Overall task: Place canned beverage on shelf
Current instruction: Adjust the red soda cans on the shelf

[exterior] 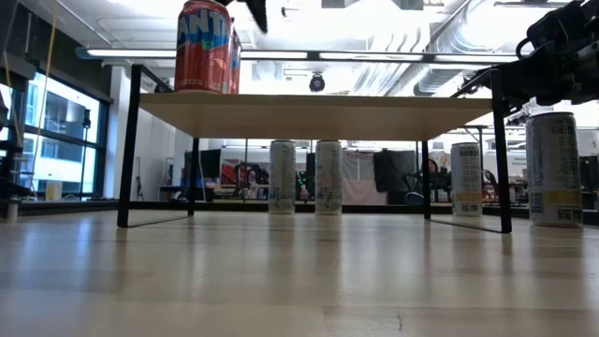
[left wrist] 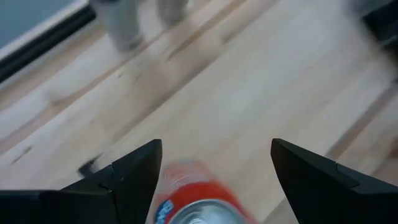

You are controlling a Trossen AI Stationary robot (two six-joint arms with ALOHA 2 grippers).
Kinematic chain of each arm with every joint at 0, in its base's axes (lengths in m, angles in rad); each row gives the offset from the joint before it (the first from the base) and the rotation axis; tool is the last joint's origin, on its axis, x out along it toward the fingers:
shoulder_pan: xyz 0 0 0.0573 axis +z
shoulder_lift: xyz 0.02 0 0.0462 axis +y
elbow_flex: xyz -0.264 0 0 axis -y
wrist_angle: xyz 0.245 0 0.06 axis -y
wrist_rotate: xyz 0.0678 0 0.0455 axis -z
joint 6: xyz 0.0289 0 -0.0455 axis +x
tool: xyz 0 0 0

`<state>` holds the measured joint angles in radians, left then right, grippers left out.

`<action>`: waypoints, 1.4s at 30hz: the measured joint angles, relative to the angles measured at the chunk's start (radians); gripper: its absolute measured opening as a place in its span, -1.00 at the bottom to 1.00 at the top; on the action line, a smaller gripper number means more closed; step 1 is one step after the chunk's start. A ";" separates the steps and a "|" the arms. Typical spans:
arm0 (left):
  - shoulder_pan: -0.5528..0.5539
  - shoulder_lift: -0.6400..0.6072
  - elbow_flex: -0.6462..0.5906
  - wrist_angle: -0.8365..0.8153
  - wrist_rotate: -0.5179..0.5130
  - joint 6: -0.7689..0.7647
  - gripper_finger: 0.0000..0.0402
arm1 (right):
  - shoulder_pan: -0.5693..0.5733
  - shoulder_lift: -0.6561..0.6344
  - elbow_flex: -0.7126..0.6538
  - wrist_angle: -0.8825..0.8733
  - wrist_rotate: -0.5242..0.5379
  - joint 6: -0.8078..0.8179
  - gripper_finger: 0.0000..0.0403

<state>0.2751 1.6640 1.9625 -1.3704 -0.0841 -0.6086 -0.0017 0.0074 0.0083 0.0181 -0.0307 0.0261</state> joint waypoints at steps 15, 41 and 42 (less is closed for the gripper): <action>-0.257 -0.133 0.002 0.358 0.051 0.119 0.46 | 0.000 0.000 0.000 0.000 0.000 0.000 -1.00; -0.281 0.111 0.001 0.039 -0.058 0.658 0.47 | 0.000 0.000 0.000 0.000 0.000 0.000 -1.00; -0.275 0.111 0.001 0.023 -0.043 0.658 0.47 | 0.000 0.000 0.000 0.000 0.000 0.000 -1.00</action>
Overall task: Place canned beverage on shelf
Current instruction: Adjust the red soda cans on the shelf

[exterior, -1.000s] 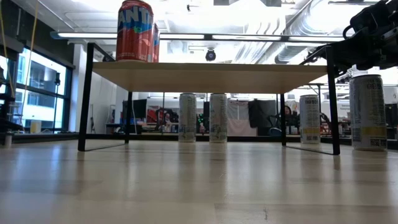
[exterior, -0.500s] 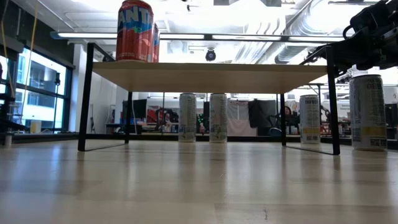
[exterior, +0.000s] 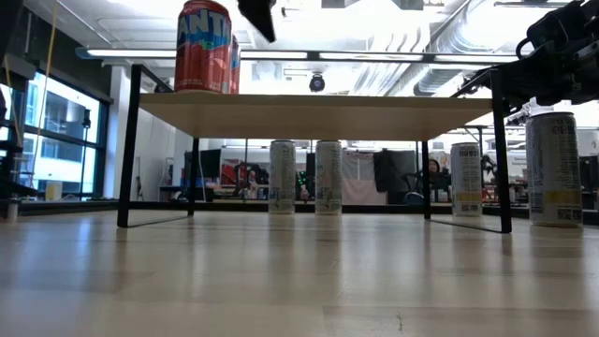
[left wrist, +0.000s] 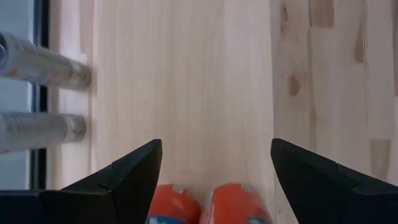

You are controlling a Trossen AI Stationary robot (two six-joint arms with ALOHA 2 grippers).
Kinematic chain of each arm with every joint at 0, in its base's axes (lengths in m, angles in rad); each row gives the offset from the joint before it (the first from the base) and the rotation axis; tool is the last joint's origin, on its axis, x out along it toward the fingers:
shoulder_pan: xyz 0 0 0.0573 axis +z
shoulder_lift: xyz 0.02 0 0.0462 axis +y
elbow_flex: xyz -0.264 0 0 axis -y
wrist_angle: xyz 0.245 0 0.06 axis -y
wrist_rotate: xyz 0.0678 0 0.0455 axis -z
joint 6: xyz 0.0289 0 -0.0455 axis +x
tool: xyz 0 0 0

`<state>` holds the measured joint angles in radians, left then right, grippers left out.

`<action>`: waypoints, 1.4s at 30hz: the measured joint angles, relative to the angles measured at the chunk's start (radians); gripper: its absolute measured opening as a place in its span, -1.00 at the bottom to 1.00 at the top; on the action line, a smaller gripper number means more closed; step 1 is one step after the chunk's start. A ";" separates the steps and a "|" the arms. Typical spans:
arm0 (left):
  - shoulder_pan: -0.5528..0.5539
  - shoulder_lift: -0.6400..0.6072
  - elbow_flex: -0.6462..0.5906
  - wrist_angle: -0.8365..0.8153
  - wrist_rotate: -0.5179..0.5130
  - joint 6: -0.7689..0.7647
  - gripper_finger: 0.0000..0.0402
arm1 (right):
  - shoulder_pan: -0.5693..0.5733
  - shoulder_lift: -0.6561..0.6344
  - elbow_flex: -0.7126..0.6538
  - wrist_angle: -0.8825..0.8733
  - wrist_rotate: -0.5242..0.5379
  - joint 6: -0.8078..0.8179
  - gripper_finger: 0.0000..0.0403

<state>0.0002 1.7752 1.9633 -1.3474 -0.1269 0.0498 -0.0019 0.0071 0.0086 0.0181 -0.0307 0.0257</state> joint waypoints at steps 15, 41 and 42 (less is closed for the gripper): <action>0.101 0.000 0.000 -0.094 0.048 0.062 0.47 | 0.000 0.000 0.000 0.000 0.000 0.000 -1.00; 0.146 -0.009 0.000 -0.098 0.043 -0.008 0.47 | 0.000 0.000 0.000 0.000 0.000 0.000 -1.00; 0.150 -0.009 0.000 -0.096 0.043 -0.015 0.47 | 0.000 0.000 0.000 0.000 0.000 0.000 -1.00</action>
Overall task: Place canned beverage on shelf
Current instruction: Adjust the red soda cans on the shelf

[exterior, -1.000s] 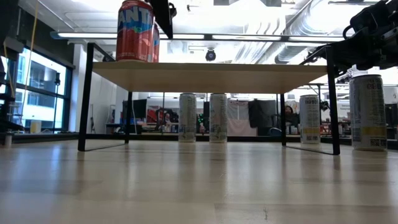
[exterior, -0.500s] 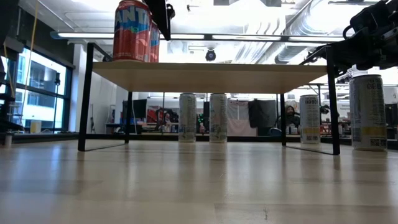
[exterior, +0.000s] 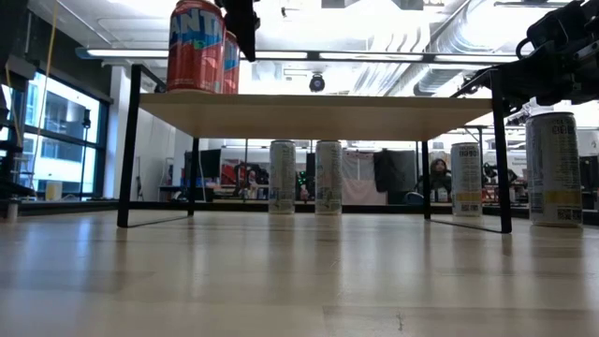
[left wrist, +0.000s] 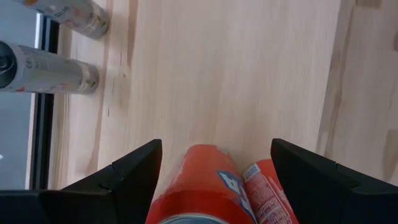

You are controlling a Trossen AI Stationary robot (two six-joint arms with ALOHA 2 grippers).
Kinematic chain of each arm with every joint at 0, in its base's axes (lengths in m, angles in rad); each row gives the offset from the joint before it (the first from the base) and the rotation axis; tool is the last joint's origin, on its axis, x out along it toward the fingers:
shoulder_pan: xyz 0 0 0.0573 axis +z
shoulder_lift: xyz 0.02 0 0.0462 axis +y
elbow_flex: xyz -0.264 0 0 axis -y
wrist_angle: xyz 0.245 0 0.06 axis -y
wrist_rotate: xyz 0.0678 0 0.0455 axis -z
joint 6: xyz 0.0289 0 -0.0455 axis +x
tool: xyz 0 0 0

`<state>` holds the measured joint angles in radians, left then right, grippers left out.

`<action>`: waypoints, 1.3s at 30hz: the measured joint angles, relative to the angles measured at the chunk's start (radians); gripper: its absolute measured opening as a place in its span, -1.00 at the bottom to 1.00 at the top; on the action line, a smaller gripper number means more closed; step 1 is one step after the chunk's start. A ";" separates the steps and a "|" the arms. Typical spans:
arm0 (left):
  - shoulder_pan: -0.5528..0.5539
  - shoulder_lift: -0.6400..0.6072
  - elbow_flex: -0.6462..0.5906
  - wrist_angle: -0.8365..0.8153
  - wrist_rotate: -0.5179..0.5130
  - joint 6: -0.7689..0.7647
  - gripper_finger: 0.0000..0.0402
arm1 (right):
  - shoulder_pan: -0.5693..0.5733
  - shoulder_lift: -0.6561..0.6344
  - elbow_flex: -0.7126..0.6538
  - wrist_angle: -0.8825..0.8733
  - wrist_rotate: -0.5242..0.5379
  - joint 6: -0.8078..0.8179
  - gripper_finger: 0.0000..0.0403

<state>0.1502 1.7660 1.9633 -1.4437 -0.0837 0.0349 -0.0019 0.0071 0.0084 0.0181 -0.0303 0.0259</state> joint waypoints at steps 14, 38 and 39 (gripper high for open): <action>0.082 -0.001 0.042 -0.042 -0.027 0.016 0.47 | 0.000 0.000 0.000 0.000 0.000 0.000 -1.00; -0.101 -0.165 0.041 0.010 0.053 -0.054 0.46 | 0.000 0.000 0.000 0.000 0.000 0.000 -1.00; -0.137 -0.184 0.041 0.038 0.054 -0.062 0.46 | 0.000 0.000 0.000 0.000 0.000 0.000 -1.00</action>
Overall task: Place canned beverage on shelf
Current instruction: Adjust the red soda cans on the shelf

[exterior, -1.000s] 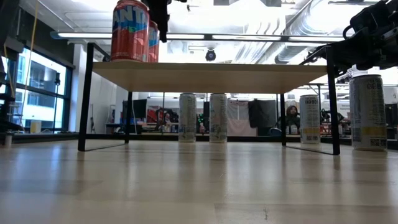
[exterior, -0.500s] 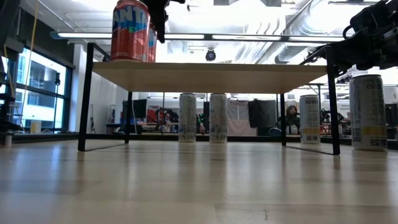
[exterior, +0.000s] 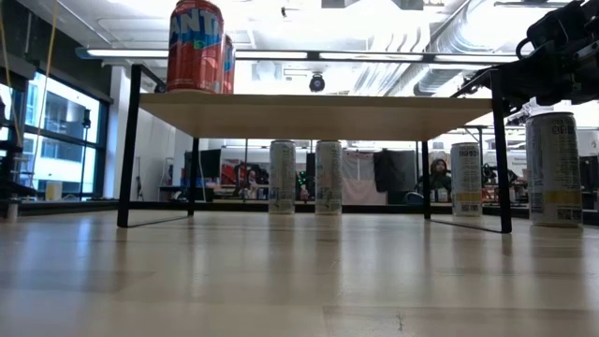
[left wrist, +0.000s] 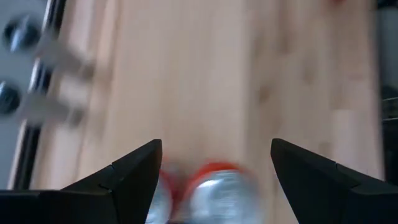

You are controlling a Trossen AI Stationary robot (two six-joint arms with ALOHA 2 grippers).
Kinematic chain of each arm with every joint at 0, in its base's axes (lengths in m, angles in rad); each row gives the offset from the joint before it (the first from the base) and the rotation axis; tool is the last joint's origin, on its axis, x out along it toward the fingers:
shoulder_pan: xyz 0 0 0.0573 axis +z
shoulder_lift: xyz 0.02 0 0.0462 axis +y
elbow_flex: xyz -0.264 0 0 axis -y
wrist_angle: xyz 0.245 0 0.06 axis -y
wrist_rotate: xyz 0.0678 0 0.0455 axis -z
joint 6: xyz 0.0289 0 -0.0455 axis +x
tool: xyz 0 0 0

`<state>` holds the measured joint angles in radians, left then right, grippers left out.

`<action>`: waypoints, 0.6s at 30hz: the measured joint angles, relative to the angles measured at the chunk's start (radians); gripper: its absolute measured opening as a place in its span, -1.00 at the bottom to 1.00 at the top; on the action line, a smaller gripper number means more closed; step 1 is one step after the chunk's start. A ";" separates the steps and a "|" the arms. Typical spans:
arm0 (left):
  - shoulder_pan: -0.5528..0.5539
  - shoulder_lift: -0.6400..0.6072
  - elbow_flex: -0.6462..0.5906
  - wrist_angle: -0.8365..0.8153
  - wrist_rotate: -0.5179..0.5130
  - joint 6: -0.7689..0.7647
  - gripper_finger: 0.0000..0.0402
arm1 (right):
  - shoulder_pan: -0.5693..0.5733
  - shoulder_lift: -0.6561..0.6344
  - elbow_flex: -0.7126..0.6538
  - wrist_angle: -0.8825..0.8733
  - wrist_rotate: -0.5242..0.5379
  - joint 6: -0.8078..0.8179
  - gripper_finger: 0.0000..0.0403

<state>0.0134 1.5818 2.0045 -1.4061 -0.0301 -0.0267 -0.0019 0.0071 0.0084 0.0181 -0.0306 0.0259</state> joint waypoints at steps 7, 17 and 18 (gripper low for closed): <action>-0.251 -0.081 0.000 0.185 0.003 -0.095 0.46 | 0.000 0.000 0.000 0.000 0.000 0.000 -1.00; -0.524 -0.077 -0.252 0.249 -0.132 -0.239 0.46 | 0.000 0.000 0.000 0.000 0.000 0.000 -1.00; -0.534 -0.078 -0.284 0.249 -0.135 -0.262 0.46 | 0.000 0.000 0.000 0.000 0.000 0.000 -1.00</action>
<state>-0.5209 1.5039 1.7205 -1.1572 -0.1647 -0.2885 -0.0017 0.0074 0.0082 0.0181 -0.0307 0.0261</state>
